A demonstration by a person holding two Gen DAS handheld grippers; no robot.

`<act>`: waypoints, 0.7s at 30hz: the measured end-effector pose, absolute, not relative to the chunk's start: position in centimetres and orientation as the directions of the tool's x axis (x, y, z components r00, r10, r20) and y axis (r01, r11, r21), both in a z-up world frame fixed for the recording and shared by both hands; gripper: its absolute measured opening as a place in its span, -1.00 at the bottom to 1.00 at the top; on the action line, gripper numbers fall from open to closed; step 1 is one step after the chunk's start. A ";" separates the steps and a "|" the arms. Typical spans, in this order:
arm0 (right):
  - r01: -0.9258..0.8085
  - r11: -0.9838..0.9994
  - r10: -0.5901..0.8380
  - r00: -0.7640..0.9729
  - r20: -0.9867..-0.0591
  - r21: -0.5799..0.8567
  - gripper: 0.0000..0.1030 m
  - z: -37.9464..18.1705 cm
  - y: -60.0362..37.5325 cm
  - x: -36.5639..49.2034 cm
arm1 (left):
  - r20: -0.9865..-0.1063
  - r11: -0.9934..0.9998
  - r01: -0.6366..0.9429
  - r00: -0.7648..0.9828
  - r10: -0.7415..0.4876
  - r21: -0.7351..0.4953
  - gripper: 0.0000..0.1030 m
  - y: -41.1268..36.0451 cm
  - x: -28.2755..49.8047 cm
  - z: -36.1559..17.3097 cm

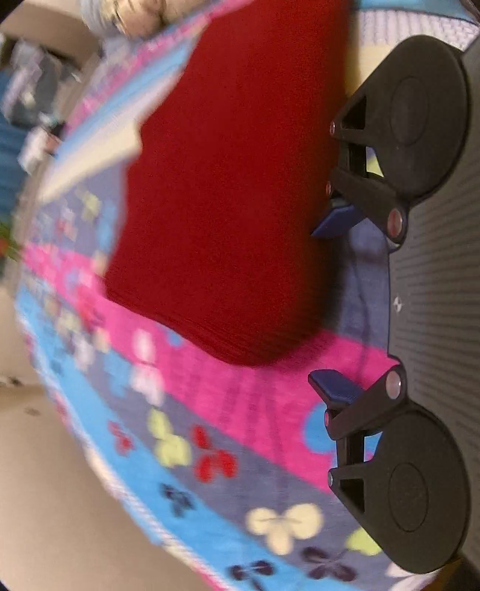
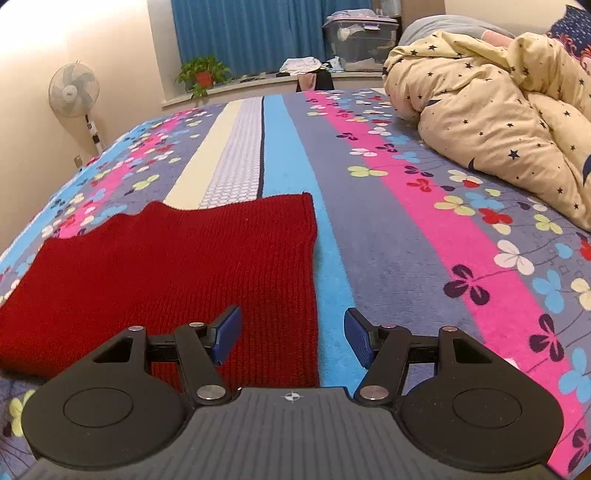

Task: Fold small clothes

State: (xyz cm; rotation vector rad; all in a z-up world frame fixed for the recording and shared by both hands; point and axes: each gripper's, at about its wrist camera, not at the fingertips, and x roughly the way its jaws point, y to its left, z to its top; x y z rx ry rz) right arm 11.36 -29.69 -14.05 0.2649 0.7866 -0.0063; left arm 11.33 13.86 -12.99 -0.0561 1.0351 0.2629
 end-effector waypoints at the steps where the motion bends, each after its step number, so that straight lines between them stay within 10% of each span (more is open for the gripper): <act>1: 0.101 0.970 0.088 0.704 -0.704 0.223 0.23 -14.2 -29.5 11.4 | -0.869 0.962 -0.253 0.448 0.209 0.101 0.60 14.0 11.5 -13.7; 15: 0.089 0.986 0.056 0.615 -0.787 0.140 0.23 -16.7 -29.0 12.1 | -0.836 0.949 -0.315 0.512 0.198 0.032 0.57 14.3 11.2 -11.7; 21: 0.087 0.988 0.049 0.614 -0.788 0.129 0.23 -16.7 -28.7 12.3 | -0.796 0.947 -0.270 0.604 0.025 -0.175 0.58 14.4 10.3 -10.0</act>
